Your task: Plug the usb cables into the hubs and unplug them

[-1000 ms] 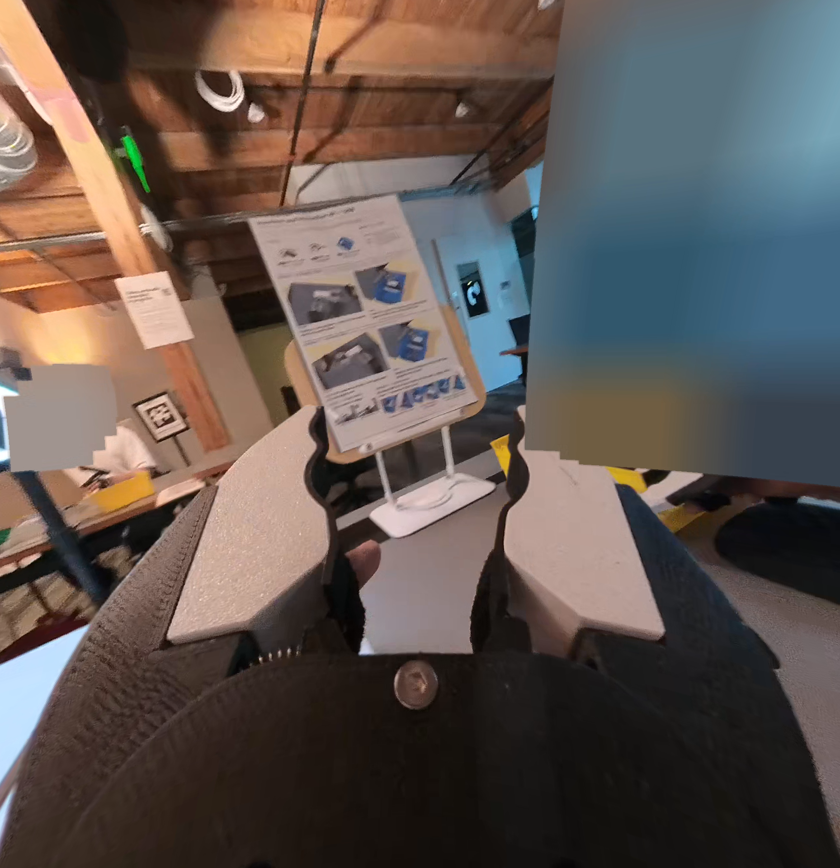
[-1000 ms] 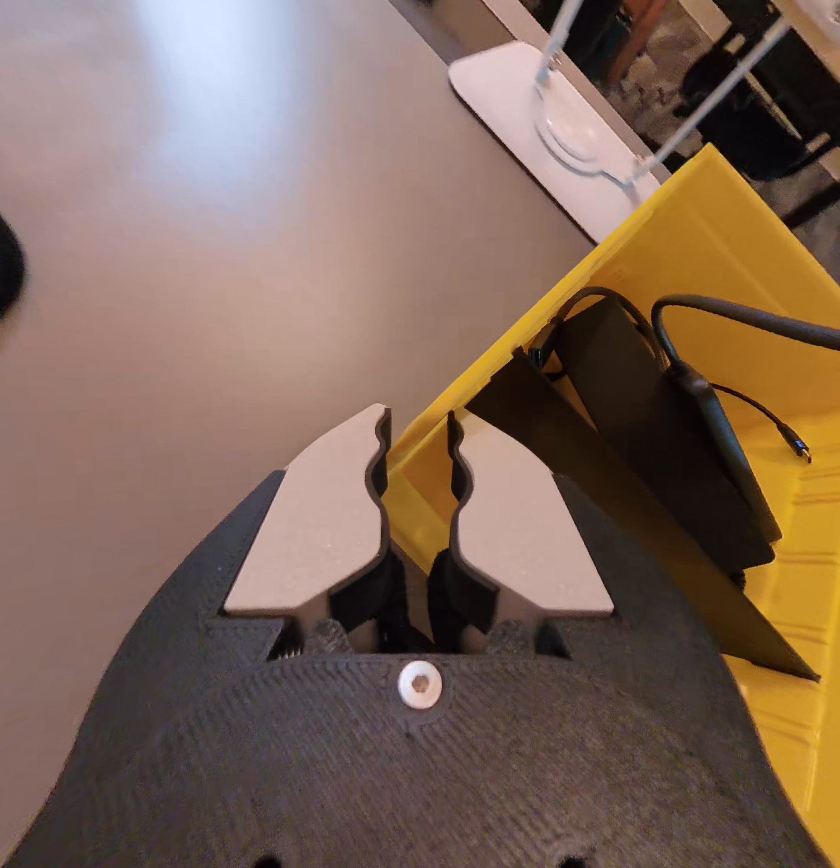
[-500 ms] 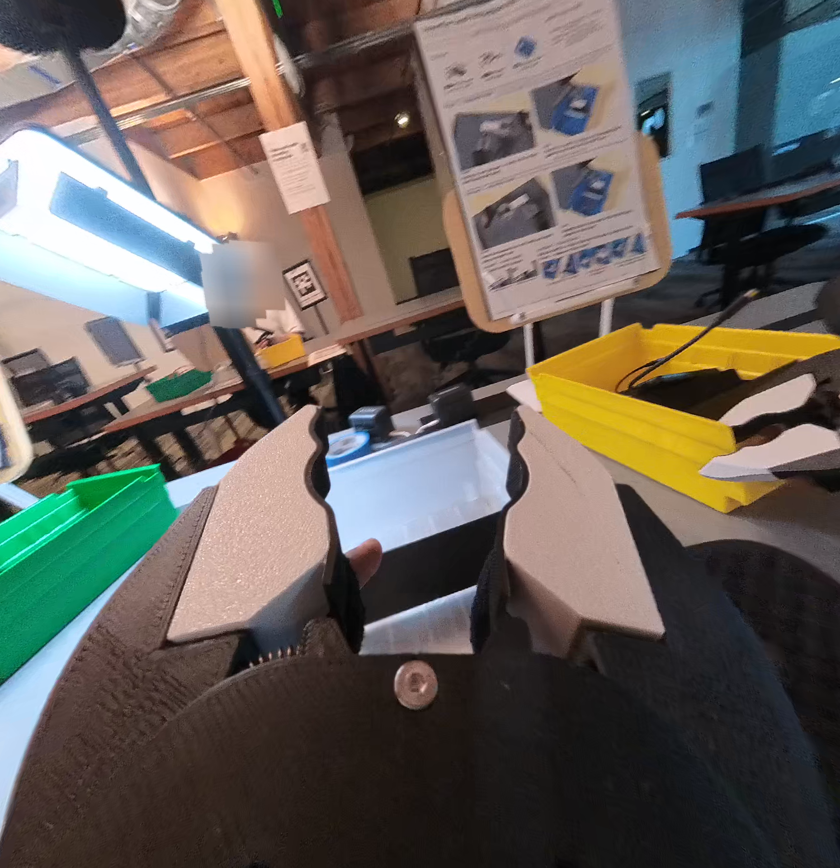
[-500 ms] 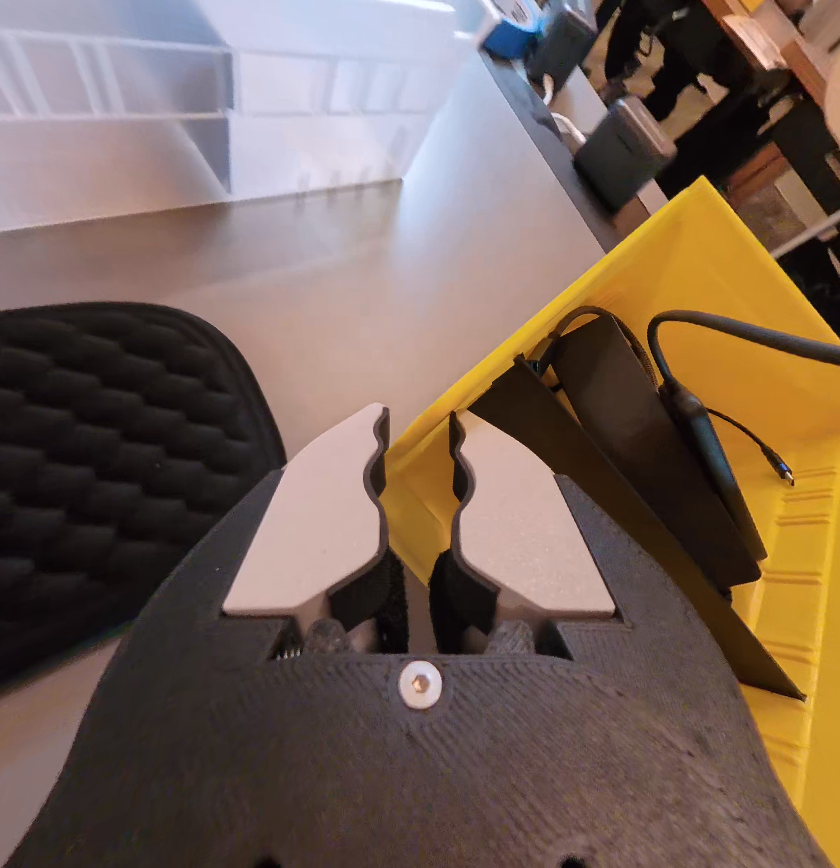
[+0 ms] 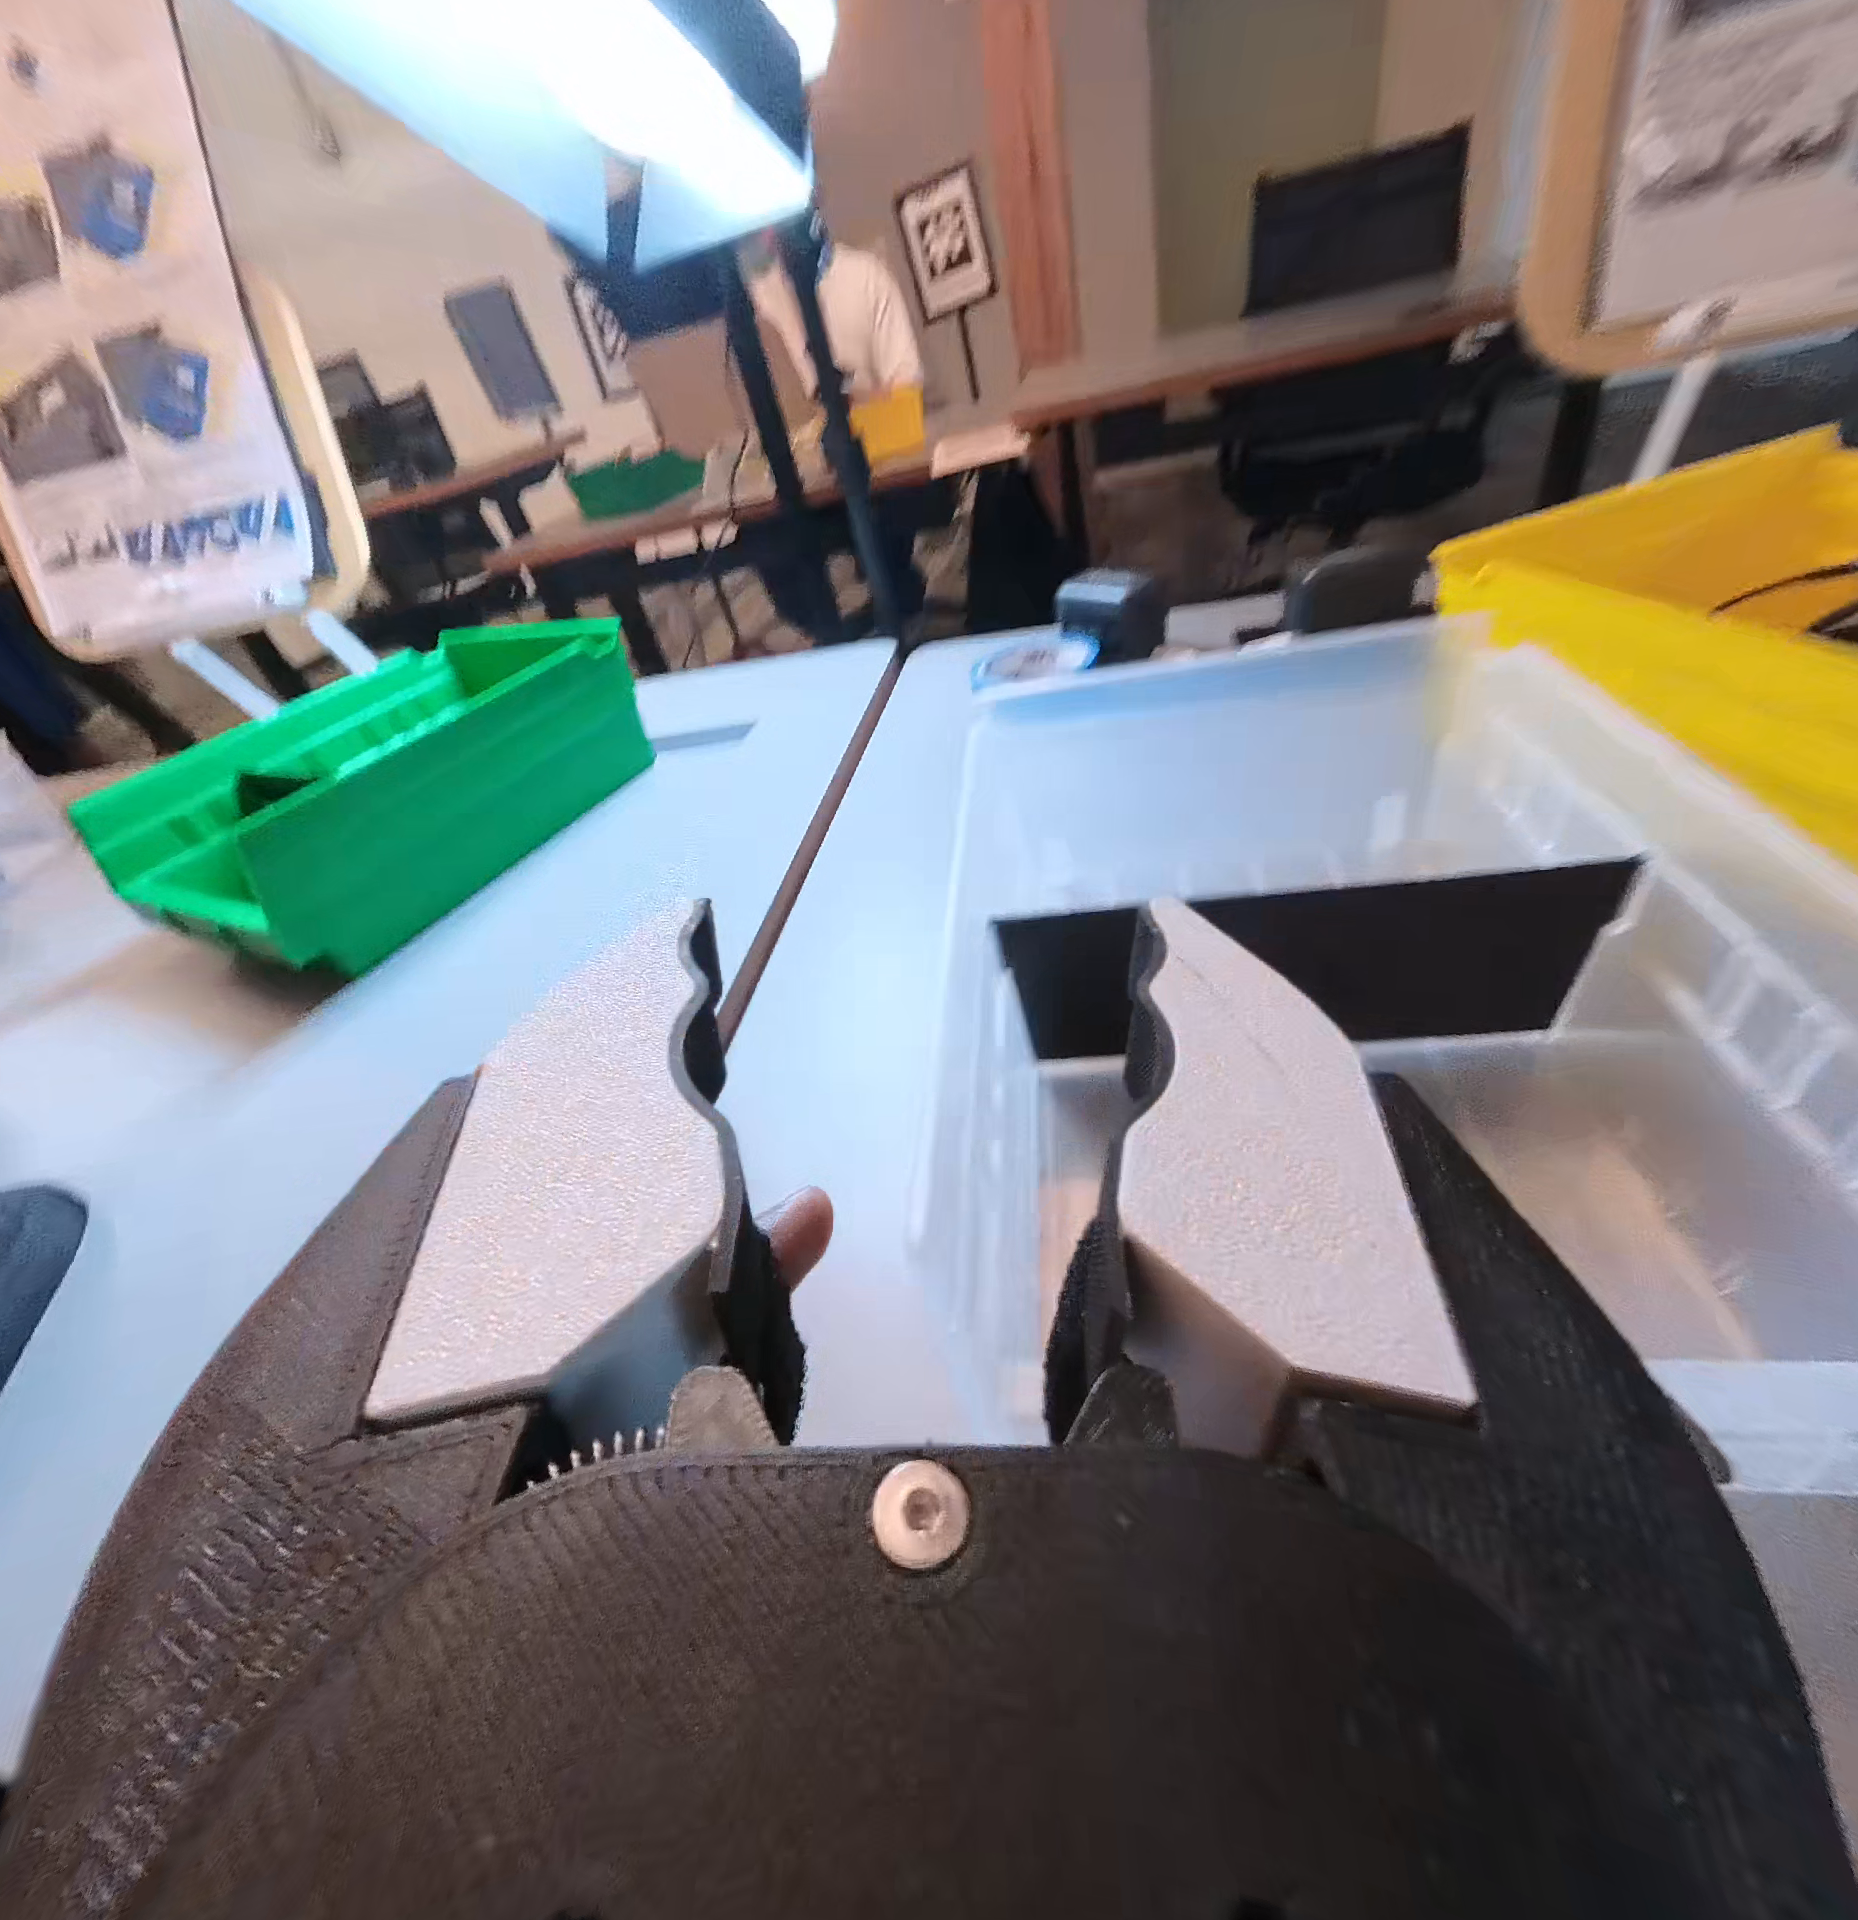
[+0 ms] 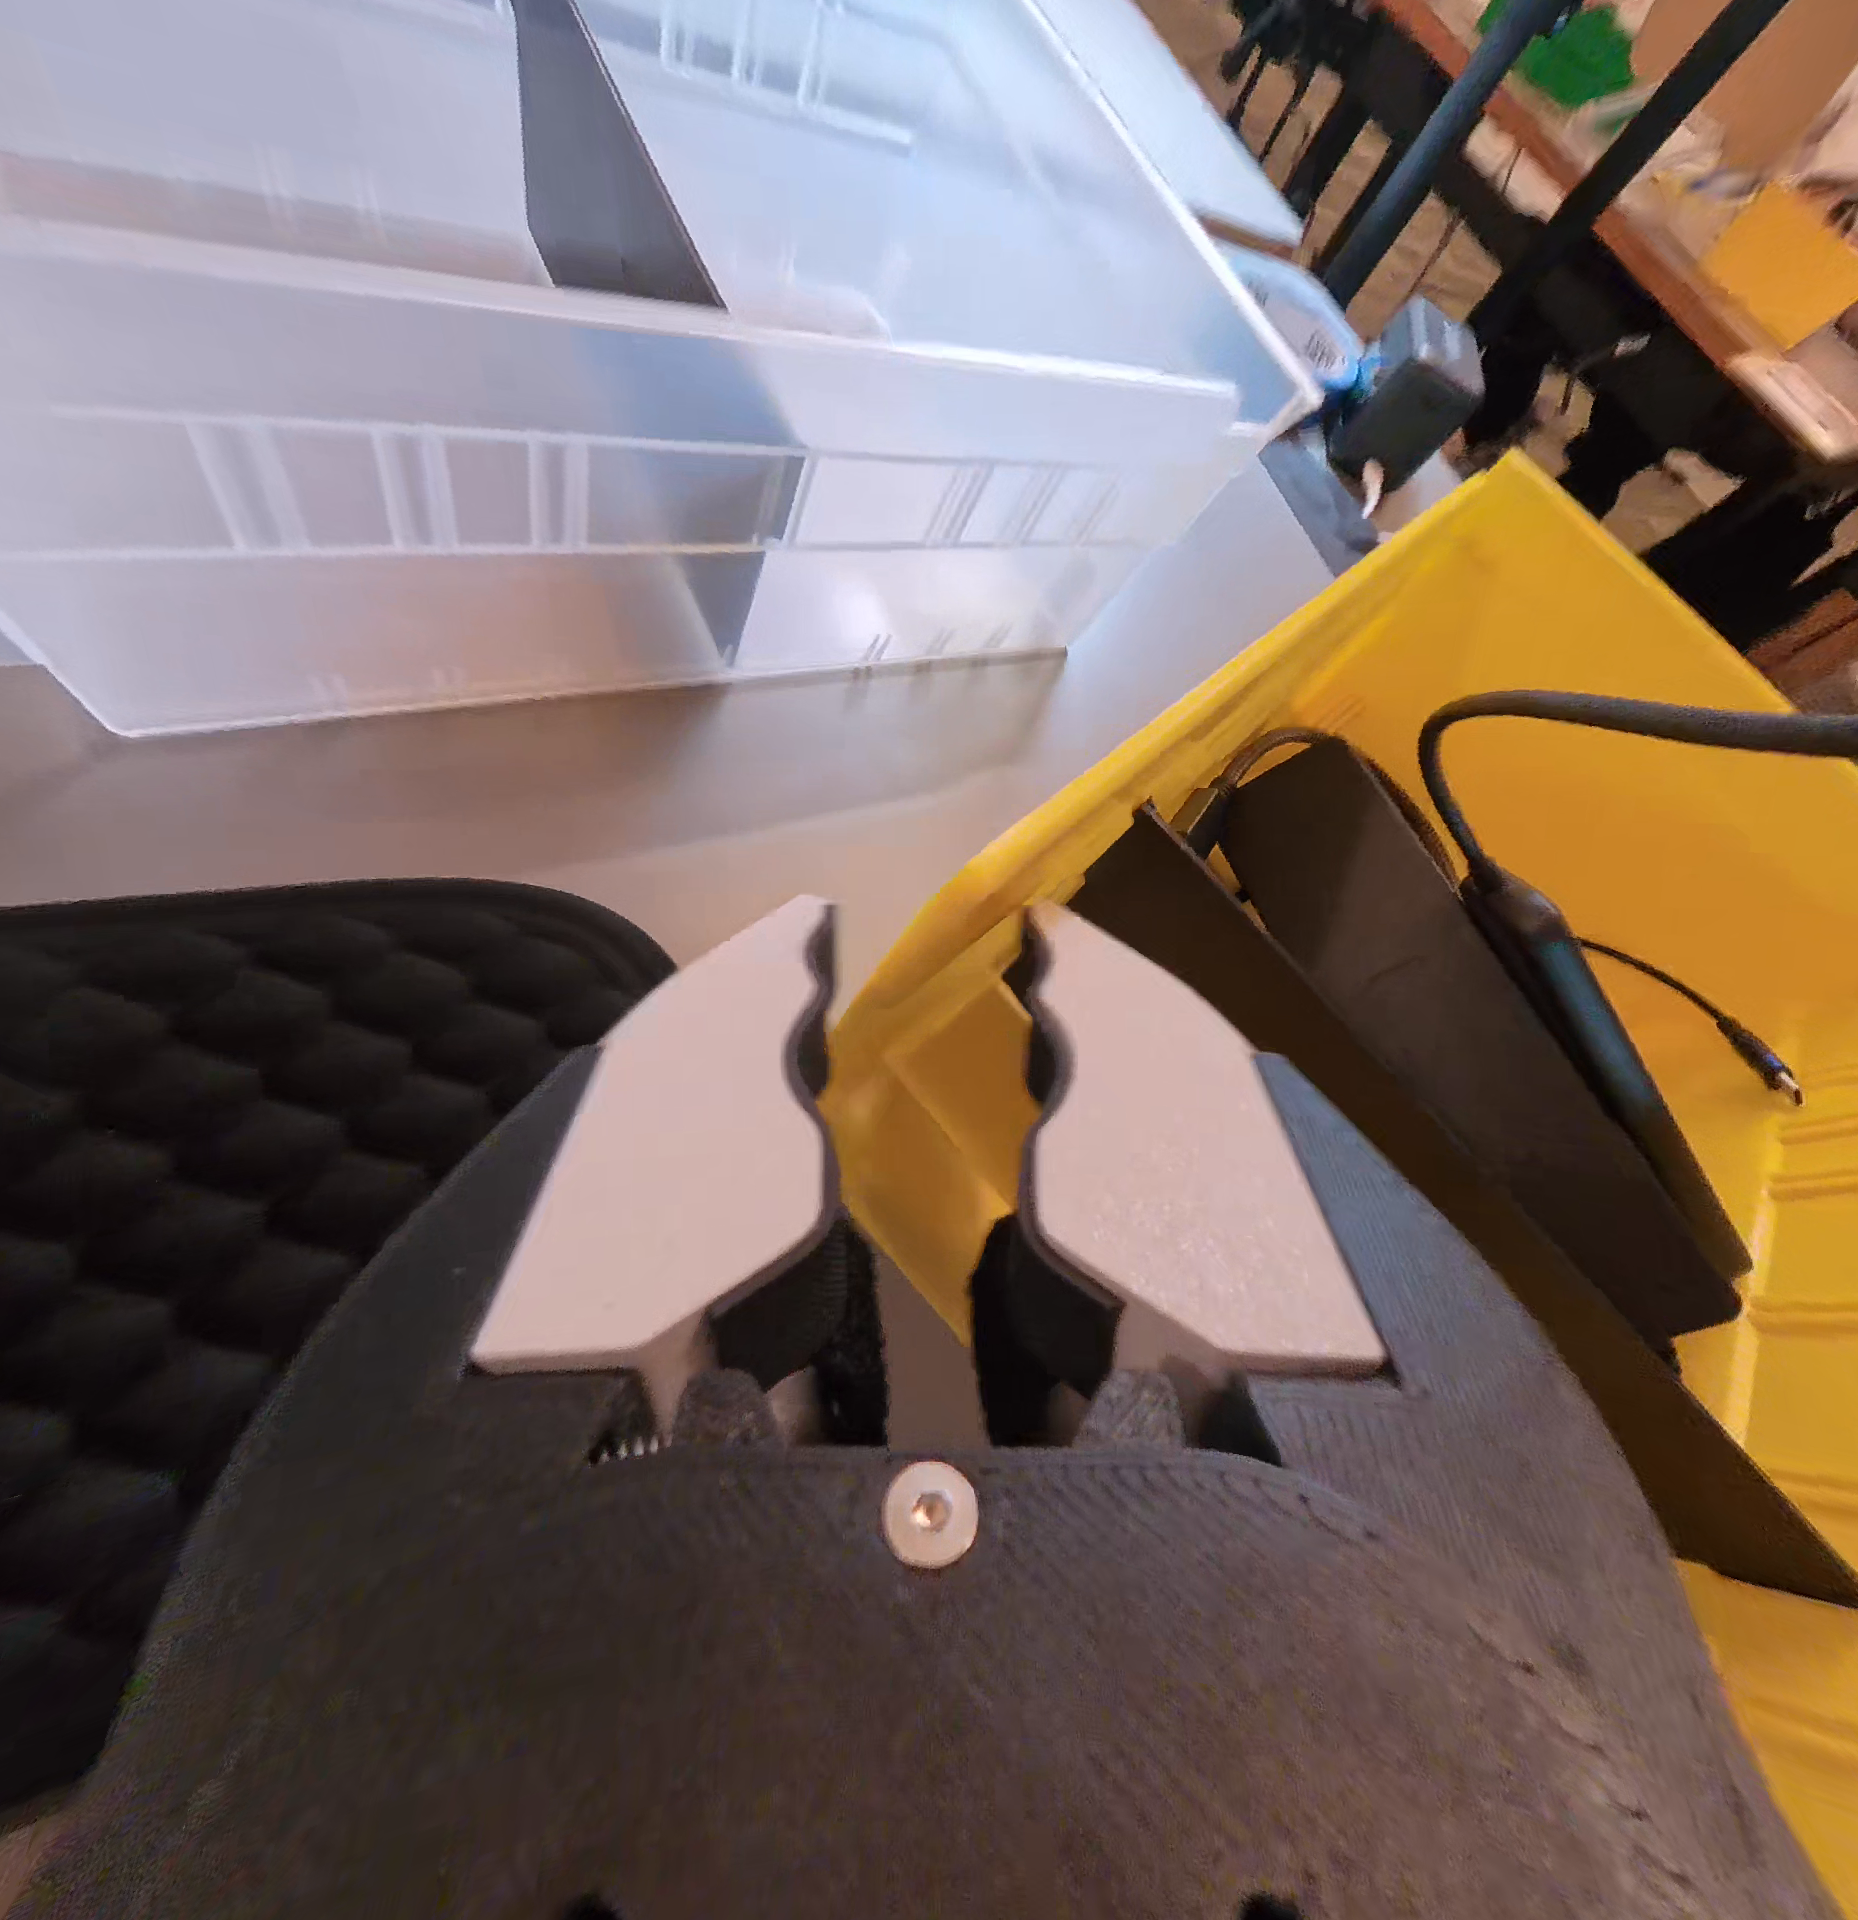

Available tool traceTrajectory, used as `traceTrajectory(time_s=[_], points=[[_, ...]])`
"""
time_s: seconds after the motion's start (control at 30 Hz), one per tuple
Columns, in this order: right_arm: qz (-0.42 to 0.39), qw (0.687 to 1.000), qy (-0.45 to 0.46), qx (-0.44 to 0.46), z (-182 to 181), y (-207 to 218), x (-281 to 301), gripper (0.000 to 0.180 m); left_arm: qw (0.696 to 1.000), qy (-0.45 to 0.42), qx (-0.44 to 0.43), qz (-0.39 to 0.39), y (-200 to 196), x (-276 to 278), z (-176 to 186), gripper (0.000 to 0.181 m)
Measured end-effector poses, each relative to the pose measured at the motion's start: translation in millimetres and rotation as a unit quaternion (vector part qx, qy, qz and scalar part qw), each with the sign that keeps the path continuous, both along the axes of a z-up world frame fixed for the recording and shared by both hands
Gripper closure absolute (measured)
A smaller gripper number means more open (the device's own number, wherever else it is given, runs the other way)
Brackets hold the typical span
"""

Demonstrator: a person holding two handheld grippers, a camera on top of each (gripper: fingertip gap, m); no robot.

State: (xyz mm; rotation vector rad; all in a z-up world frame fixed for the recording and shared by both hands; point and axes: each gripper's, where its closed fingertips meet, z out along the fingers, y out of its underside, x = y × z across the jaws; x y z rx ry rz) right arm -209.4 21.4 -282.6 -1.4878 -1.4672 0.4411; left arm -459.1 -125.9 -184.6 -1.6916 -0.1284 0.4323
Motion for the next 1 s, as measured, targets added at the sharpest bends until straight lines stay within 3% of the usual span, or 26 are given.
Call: traceTrajectory(time_s=[0.13, 0.23, 0.33, 0.37, 0.4, 0.43, 0.5, 0.6, 0.67, 0.77, 0.87, 1.0], points=[[0.025, 0.989, 0.143, 0.017, 43, -29, -7, 0.105, 0.998, -0.05, -0.034, 0.014, 1, -29, -43, 0.098], [0.075, 0.963, 0.25, -0.059, 67, -75, -24, 0.071, 0.994, -0.105, -0.011, -0.021, 8, -29, -60, 0.096], [0.099, 0.963, 0.23, -0.103, 52, -106, -45, 0.052, 0.988, -0.145, -0.011, -0.054, 20, -16, -68, 0.097], [0.099, 0.968, 0.207, -0.104, 43, -109, -50, 0.05, 0.984, -0.151, -0.038, -0.084, 24, -3, -74, 0.107], [0.095, 0.972, 0.189, -0.105, 36, -109, -54, 0.051, 0.977, -0.157, -0.073, -0.127, 25, 14, -79, 0.12], [0.089, 0.973, 0.181, -0.108, 33, -107, -55, 0.052, 0.974, -0.162, -0.097, -0.125, 25, 19, -82, 0.118], [0.073, 0.972, 0.189, -0.123, 35, -101, -53, 0.06, 0.962, -0.186, -0.142, -0.138, 18, 30, -87, 0.135], [0.044, 0.969, 0.184, -0.159, 28, -95, -52, 0.076, 0.949, -0.187, -0.184, -0.175, 12, 43, -95, 0.138], [0.03, 0.974, 0.155, -0.161, 18, -93, -56, 0.086, 0.953, -0.177, -0.185, -0.163, 15, 38, -98, 0.138], [0.015, 0.986, 0.079, -0.143, -2, -92, -64, 0.116, 0.96, -0.148, -0.198, -0.134, 23, 34, -99, 0.154], [-0.001, 0.993, 0.062, -0.1, -2, -85, -64, 0.128, 0.964, -0.089, -0.24, -0.069, 24, 23, -101, 0.168], [-0.016, 0.998, 0.057, -0.029, 1, -75, -56, 0.139, 0.97, -0.066, -0.228, -0.058, 29, 30, -85, 0.17]])
